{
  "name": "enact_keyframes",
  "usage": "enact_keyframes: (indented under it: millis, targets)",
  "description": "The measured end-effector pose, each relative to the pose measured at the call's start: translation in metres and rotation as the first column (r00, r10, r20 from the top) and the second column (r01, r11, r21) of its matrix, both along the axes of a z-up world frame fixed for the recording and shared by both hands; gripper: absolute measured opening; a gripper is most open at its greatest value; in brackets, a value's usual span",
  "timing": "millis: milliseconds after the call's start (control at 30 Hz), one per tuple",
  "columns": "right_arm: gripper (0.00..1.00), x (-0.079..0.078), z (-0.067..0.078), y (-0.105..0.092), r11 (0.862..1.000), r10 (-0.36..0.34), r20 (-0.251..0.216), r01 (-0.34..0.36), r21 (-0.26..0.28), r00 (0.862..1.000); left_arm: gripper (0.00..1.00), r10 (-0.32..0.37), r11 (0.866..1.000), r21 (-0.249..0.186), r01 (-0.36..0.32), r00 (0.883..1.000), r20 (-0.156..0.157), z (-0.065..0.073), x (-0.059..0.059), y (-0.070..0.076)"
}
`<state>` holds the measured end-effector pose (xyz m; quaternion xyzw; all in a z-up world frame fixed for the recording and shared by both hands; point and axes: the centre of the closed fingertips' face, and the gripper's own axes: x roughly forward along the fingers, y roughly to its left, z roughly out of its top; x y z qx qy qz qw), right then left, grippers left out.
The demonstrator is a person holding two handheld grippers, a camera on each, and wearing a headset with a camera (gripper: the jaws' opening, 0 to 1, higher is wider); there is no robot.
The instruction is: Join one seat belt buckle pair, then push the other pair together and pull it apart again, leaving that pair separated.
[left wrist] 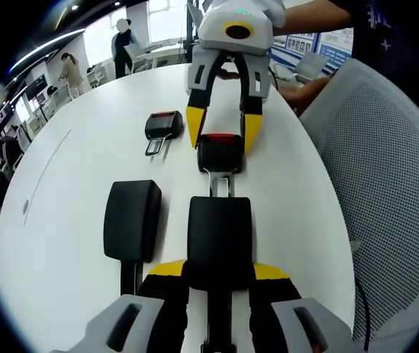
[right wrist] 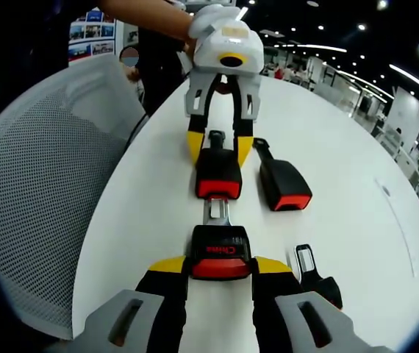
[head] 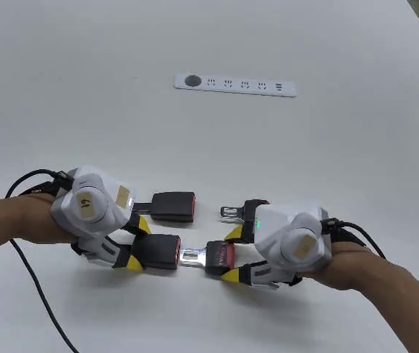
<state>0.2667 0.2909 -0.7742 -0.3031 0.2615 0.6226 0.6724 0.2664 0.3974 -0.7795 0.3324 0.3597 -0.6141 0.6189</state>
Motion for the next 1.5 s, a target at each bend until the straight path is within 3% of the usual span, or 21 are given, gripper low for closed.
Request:
enact_keyframes:
  millis: [633,1133,1500]
  targets:
    - [0.3,0.001,0.002,0.018,1.0,-0.001,0.003,0.001,0.022,1.0,0.32,0.008,1.0,-0.008,-0.008,1.0,-0.001,0.002,-0.001,-0.002]
    - [0.29,0.001,0.003,0.018,1.0,0.0,0.015,-0.001,0.023,1.0,0.32,0.005,1.0,-0.016,-0.005,1.0,0.004,0.002,0.0,-0.002]
    - [0.28,0.001,0.003,0.021,1.0,-0.013,-0.003,0.013,0.023,1.0,0.32,0.008,1.0,-0.014,-0.008,1.0,0.004,0.001,0.0,-0.002]
